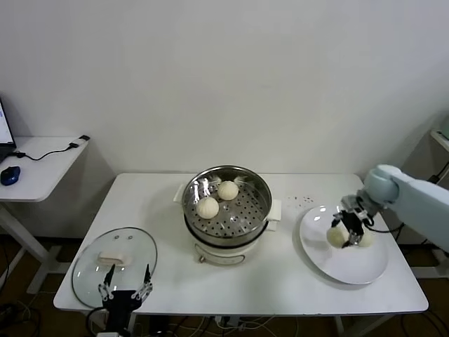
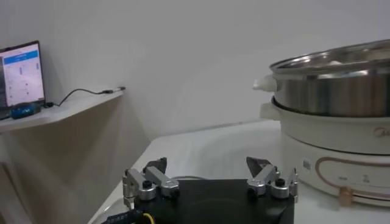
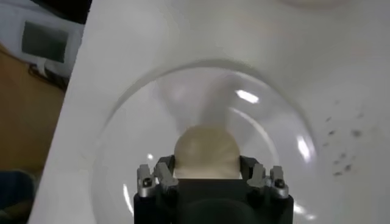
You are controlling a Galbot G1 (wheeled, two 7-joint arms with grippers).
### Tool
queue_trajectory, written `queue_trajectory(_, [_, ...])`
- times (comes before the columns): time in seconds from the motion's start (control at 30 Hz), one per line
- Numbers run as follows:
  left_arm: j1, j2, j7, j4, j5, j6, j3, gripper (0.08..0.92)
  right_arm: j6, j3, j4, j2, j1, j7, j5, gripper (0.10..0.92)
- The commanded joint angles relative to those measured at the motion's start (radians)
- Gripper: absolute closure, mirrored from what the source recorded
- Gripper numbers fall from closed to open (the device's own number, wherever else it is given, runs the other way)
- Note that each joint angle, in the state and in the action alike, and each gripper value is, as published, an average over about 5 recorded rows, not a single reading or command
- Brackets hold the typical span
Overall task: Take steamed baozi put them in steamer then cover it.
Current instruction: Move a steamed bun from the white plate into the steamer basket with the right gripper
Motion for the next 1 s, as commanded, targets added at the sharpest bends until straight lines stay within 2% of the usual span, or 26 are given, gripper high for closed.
queue_trajectory(0.03, [0.01,-0.001,-0.001,-0.006,0.002,-0.003,0.001,0.177,0.36,-0.21,-0.08,0.257,0.426,-0.08,0.005,0.347])
queue_trajectory(0.2, [0.021,0.004,0.006,-0.015,0.001,-0.009,0.004,0.177,0.453,-0.221,-0.098,0.424,0.475,-0.076,0.017,0.347])
queue_trajectory(0.5, [0.023,0.007,0.009,-0.022,-0.001,-0.005,0.003,0.177,0.515,-0.208,-0.064,0.662,0.42,-0.059,0.004,0.347])
queue_trajectory(0.7, [0.033,0.007,0.004,-0.02,-0.009,-0.006,-0.005,0.177,0.529,-0.214,-0.082,0.726,0.333,-0.055,-0.023,0.347])
queue_trajectory(1.0, [0.041,0.009,-0.001,-0.011,-0.023,-0.008,-0.017,0.177,0.522,-0.26,-0.007,0.718,0.242,-0.048,-0.039,0.347])
